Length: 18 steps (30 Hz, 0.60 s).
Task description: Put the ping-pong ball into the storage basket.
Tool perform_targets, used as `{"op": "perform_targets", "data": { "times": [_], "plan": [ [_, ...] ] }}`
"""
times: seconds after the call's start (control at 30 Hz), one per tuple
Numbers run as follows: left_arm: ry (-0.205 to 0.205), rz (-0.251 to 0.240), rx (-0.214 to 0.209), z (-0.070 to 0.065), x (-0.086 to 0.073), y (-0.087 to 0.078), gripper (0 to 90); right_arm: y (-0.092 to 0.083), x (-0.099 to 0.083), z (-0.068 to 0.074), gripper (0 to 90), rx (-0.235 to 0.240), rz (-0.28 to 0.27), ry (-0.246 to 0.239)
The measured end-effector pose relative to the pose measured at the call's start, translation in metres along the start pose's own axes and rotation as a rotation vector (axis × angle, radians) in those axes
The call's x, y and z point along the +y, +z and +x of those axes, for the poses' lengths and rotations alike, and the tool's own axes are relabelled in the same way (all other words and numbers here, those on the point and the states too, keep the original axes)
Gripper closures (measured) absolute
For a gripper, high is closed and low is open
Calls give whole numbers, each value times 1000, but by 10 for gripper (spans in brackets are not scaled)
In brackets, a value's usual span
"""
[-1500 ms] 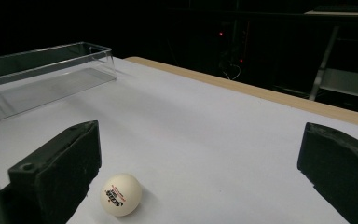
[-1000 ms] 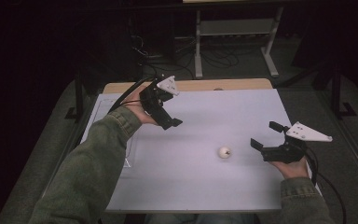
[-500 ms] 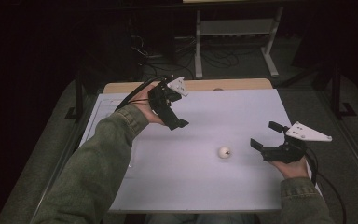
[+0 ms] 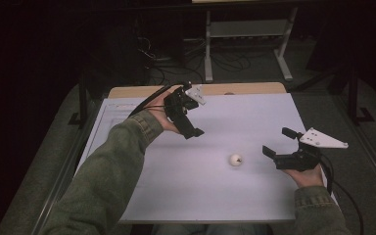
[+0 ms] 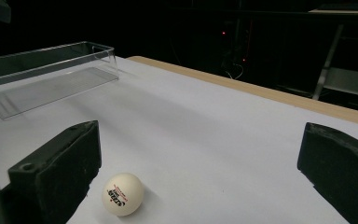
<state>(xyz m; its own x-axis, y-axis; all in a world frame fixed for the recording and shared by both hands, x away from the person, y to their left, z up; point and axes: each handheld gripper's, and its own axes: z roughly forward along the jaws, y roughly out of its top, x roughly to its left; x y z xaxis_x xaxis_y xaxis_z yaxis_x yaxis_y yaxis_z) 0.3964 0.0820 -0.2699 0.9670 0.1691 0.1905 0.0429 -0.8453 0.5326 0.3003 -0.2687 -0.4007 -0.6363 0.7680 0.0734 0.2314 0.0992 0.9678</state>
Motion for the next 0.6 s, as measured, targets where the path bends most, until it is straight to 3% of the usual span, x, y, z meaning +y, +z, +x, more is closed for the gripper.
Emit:
{"op": "perform_targets", "data": {
  "times": [0.6],
  "plan": [
    [26, 15, -16, -5, 9, 18, 0, -1, 0, -1, 0, 3, -3, -1]
  ]
}}
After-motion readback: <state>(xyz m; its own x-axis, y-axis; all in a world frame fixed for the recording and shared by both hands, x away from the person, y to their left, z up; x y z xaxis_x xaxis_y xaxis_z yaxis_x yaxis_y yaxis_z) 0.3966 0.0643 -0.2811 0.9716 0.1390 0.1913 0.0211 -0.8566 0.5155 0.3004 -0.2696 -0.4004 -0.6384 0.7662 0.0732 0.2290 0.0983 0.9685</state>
